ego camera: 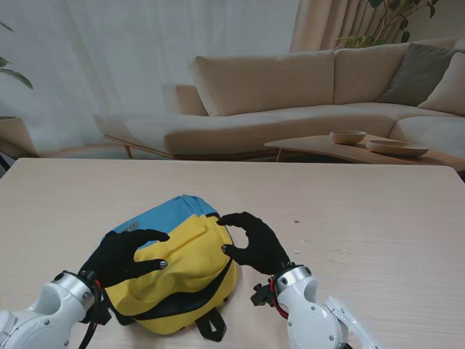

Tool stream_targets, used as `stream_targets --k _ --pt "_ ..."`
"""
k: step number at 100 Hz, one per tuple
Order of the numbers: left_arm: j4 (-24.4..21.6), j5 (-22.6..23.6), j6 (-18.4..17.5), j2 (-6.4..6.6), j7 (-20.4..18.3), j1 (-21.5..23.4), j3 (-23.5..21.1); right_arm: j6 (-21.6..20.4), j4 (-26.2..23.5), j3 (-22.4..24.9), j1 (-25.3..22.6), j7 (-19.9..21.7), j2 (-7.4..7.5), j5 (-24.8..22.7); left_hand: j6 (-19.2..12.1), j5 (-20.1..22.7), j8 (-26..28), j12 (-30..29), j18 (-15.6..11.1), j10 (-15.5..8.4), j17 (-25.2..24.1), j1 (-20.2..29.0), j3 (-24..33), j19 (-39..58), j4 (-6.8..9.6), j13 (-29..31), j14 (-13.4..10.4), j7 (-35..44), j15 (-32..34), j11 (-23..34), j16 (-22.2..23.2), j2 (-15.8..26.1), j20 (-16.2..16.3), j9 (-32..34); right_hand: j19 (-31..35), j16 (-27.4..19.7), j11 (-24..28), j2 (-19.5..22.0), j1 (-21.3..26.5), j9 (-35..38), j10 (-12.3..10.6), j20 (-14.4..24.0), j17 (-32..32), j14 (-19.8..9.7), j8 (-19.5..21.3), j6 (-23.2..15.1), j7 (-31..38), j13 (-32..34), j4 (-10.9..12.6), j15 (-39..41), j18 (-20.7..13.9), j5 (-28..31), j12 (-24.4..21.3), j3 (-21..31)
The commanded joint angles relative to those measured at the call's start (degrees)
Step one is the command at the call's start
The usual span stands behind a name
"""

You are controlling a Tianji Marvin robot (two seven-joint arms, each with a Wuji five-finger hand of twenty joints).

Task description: Pack books into the school bag then zip close the school bag

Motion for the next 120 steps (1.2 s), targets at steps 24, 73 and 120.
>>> stream_targets --k 24,73,120 --pt "-0.2 1.9 -1.2 -0.82 0.7 3.9 -5.0 -2.7 0.1 -2.6 1.5 7.4 2.25 -6.3 -2.2 -3.0 -0.9 -0.6 -2.4 -1.7 -2.4 -0.4 -1.6 -5.1 1.94 -3.2 -2.3 0.4 -3.1 -1.3 -0.8 2.0 -0.6 -3.1 -6.9 -2.5 -4.8 -0.3 -3.4 -3.7 -5.6 -4.3 -3.8 -6.2 -1.1 -4.4 -3.1 -6.6 4.3 -5.6 -6.7 -4.4 -2.1 1.2" --pt "-1.2 3.2 -1.7 -1.64 4.1 8.1 -7.9 -0.6 0.5 -13.2 7.5 14.1 4.64 -16.2 -2.3 -3.0 -0.5 -0.1 -2.9 -2.0 -2.5 0.3 -0.7 -6.7 2.02 -3.4 -2.5 1.5 -3.3 -0.5 -0.4 1.9 0.3 -3.1 -16.0 -6.2 -15.9 2.3 -7.0 -14.9 -9.5 -11.5 -9.9 -11.3 -2.5 -5.5 -8.4 -18.2 3.9 -11.6 -14.0 -20.2 -7.7 -8.0" --pt "-1.9 4.0 -1.9 -1.74 4.8 9.8 -7.8 11.3 8.4 -31.2 22.8 19.5 4.25 -17.2 -2.3 -3.0 -0.6 -0.1 -2.9 -2.1 -2.4 0.5 -0.1 -7.0 2.02 -3.3 -2.5 1.5 -3.3 -0.4 -0.3 1.9 0.8 -2.9 -16.9 -6.3 -10.2 3.2 -9.4 -8.3 -10.4 -12.8 -7.2 -11.8 -0.7 -8.9 -7.3 -13.4 3.9 -11.6 -13.9 -8.9 -4.9 -9.9"
